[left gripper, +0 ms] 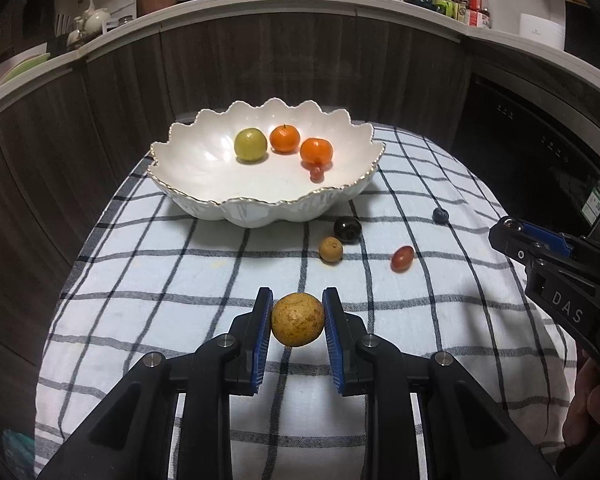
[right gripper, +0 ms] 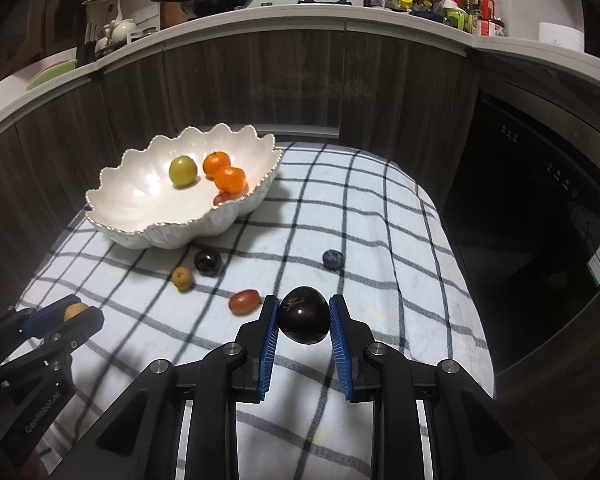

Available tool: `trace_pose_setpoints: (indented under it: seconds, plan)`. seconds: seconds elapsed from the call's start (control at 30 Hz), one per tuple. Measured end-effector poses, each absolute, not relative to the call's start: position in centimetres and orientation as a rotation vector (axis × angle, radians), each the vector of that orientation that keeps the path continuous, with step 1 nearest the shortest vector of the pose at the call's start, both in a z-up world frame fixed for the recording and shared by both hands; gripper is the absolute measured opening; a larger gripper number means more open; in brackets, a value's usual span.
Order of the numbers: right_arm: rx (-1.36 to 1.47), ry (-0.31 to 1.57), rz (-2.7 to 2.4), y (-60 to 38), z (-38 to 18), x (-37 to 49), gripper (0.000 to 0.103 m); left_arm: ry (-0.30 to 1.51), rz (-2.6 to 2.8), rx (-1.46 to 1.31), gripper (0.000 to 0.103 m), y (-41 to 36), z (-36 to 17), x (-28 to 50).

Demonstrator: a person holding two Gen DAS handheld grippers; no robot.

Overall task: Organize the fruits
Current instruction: 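Carry the brown fruit and dark plum over the white bowl with both tools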

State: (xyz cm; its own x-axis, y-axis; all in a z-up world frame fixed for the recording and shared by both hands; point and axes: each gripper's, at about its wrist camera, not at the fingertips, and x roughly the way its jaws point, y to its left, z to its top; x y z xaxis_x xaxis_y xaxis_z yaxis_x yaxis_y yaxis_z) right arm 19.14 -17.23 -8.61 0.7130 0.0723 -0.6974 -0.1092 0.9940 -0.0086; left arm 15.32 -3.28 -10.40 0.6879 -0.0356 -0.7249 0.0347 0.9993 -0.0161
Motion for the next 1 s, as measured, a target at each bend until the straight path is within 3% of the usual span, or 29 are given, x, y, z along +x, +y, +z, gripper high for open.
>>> trace_pose_setpoints:
  seconds: [1.0]
  plan:
    - [-0.081, 0.723, 0.157, -12.0, -4.7, 23.5, 0.027, 0.764, 0.023, -0.058, 0.026, 2.0, -7.0, 20.4]
